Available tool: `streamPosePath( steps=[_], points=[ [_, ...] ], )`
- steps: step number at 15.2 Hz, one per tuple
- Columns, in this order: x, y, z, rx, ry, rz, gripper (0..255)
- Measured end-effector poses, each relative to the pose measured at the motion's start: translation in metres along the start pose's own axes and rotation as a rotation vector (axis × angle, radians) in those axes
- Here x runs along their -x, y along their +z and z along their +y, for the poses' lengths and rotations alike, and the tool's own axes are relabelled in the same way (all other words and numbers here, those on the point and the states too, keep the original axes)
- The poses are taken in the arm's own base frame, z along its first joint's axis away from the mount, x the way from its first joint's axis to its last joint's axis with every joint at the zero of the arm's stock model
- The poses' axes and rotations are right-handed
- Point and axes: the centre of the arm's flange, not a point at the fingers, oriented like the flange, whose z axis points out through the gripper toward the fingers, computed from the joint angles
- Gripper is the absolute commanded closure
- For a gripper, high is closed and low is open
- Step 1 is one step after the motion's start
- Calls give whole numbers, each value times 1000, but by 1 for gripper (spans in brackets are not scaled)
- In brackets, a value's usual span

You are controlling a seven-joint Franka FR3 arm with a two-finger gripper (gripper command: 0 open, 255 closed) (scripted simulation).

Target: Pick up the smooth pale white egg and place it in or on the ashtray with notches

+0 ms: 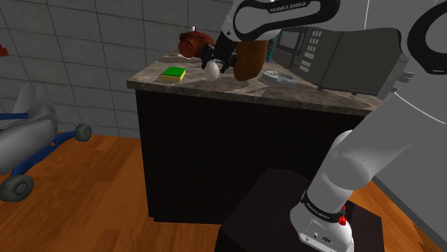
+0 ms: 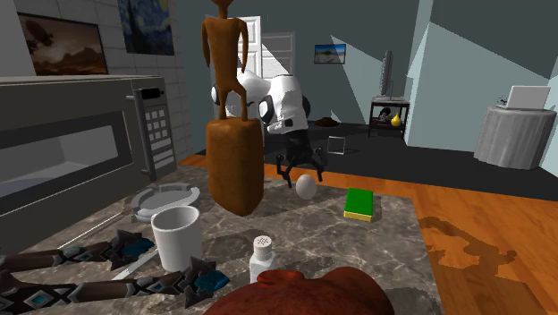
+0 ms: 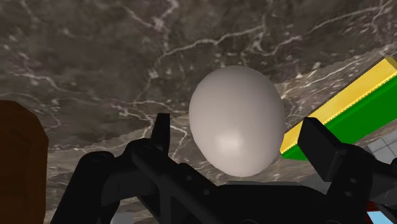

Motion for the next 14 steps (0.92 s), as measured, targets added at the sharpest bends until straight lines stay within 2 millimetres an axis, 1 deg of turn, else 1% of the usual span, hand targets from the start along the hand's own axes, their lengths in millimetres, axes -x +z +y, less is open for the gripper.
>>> streamPosePath(
  steps=[5, 6, 14],
  points=[
    [0, 1, -1, 0, 0, 0, 0],
    [0, 1, -1, 0, 0, 0, 255],
    [0, 1, 0, 0, 0, 1, 255]
  ],
)
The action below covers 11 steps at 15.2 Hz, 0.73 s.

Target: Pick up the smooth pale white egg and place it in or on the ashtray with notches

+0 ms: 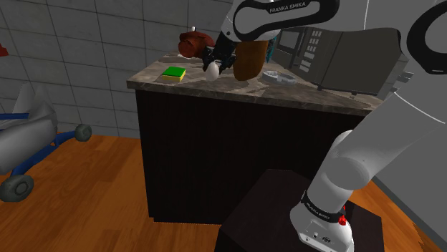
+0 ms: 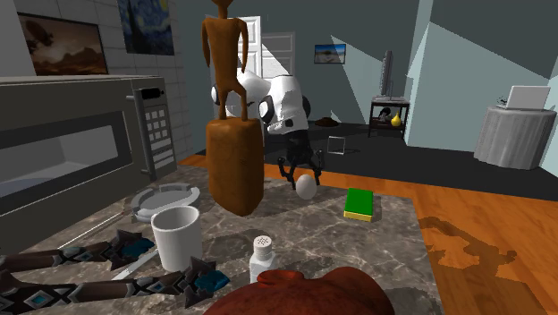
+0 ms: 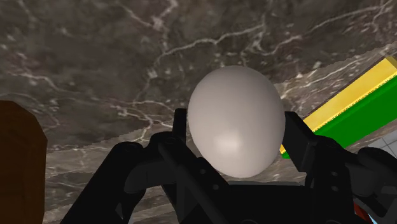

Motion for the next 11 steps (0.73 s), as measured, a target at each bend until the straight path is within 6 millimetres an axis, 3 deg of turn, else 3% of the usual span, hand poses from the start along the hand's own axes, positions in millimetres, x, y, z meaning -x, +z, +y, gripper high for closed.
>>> streamPosePath(
  steps=[3, 11],
  points=[
    [-1, -2, 0, 0, 0, -1, 255],
    [-19, -36, -7, 0, 0, -1, 255]
  ],
)
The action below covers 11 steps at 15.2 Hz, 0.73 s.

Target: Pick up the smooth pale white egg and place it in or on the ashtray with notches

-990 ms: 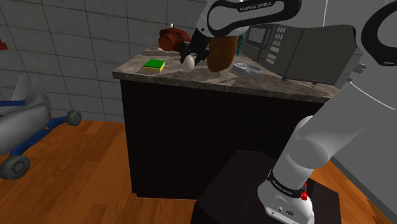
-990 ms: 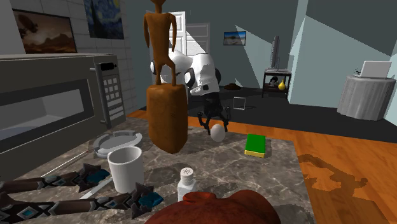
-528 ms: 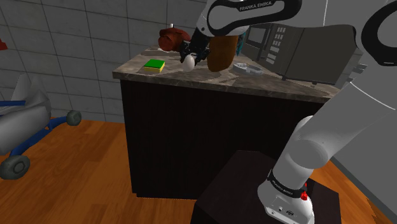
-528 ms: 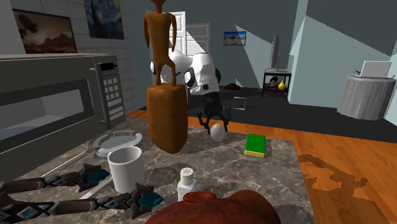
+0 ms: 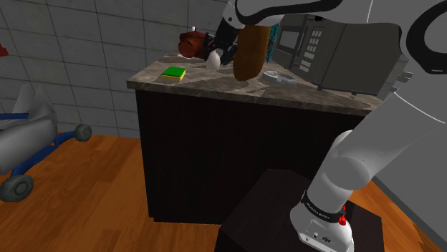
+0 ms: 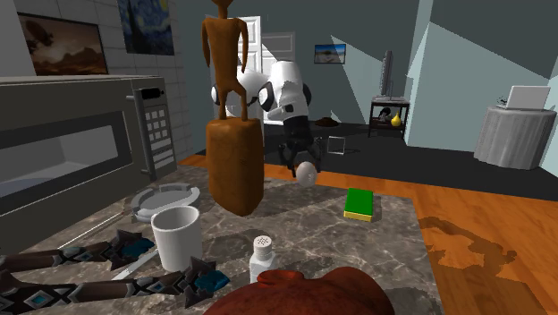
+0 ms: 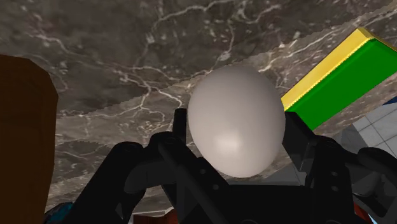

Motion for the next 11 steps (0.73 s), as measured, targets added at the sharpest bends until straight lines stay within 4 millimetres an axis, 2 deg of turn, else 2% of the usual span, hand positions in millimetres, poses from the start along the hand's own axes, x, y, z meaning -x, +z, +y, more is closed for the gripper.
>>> streamPosePath(
  steps=[11],
  points=[
    [-22, -50, -10, 0, 0, 0, 255]
  ],
)
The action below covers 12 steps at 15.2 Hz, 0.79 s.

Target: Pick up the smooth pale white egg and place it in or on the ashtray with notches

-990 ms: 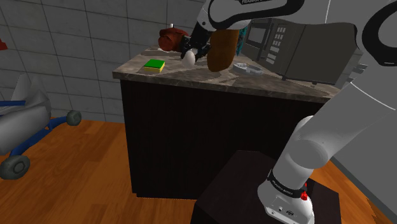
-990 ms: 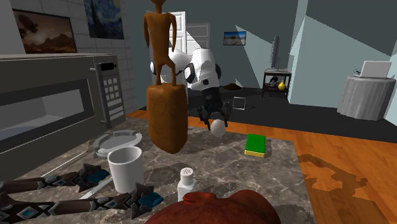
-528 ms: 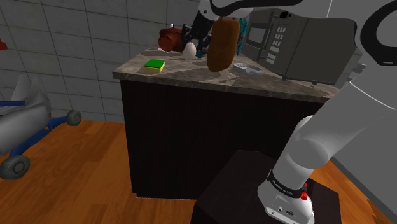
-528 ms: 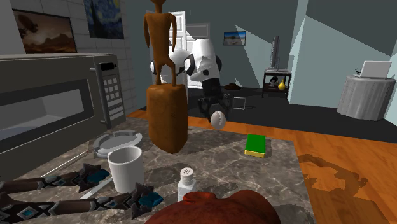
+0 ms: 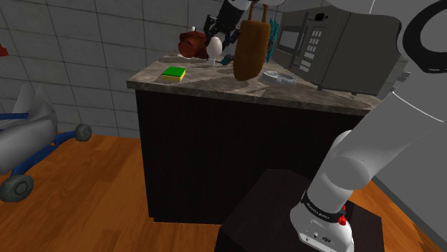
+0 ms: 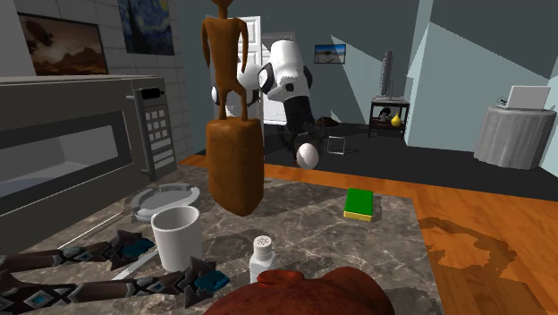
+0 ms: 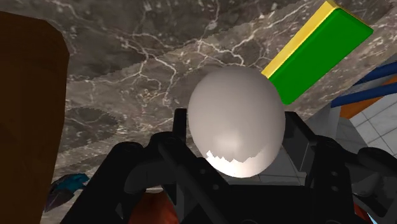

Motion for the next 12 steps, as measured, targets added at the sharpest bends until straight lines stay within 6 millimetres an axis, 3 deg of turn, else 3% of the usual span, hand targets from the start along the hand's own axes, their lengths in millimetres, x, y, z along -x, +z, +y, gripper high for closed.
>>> streamPosePath(
  steps=[5, 12],
  points=[
    [-6, -12, 45, 0, 0, 0, 255],
    [-13, -31, 137, -2, -1, 0, 255]
  ],
)
